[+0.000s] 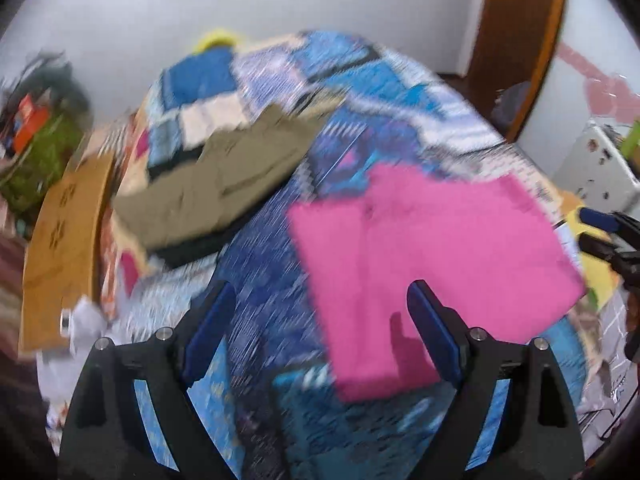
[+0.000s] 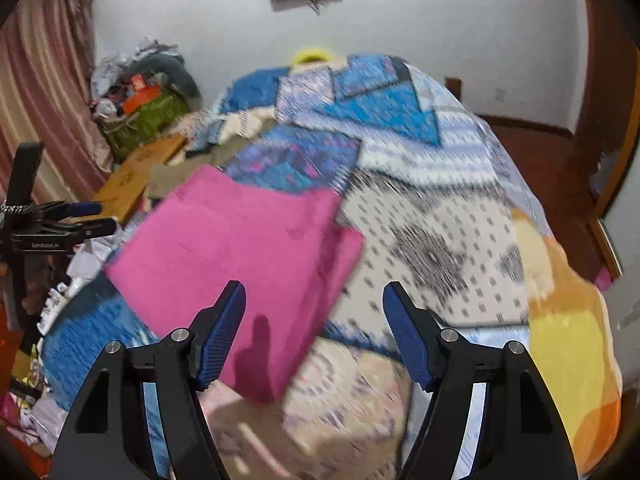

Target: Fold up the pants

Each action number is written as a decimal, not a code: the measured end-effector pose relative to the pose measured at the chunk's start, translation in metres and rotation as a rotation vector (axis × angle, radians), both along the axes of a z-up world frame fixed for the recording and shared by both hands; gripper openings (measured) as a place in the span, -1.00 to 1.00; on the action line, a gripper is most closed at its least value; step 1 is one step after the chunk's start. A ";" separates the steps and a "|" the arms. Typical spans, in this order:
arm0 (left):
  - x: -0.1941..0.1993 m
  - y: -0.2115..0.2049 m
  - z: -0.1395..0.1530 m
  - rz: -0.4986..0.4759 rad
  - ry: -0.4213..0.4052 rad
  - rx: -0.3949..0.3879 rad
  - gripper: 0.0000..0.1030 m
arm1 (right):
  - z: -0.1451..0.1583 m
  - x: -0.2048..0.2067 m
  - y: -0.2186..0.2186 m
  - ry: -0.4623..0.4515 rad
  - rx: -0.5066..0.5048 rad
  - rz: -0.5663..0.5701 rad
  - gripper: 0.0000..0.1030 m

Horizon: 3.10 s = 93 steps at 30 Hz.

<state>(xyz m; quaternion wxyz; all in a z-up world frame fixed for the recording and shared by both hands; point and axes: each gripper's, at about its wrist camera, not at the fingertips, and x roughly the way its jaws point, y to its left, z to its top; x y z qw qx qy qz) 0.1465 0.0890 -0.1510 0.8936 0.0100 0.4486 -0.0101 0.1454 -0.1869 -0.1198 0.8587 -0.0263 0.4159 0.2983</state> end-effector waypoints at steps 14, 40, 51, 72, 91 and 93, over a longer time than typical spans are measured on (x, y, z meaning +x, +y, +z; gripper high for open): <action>0.050 -0.072 -0.036 -0.255 0.084 -0.002 -0.03 | -0.026 0.024 0.074 0.064 -0.053 0.229 0.02; -0.013 -0.025 -0.042 -0.097 0.056 0.076 0.04 | -0.028 -0.015 0.007 0.090 -0.035 0.057 -0.02; -0.023 0.024 -0.044 0.083 0.095 0.063 0.04 | -0.031 -0.013 -0.030 0.094 -0.129 -0.071 0.02; 0.054 0.016 -0.066 0.024 0.178 -0.221 0.65 | -0.054 0.034 -0.003 0.235 0.108 -0.073 0.09; 0.034 -0.008 -0.026 -0.012 0.022 -0.122 -0.83 | -0.035 0.035 0.017 0.131 0.127 -0.044 -0.72; 0.030 -0.009 -0.017 -0.012 -0.005 -0.107 -0.83 | -0.029 0.037 0.020 0.120 0.136 -0.037 -0.73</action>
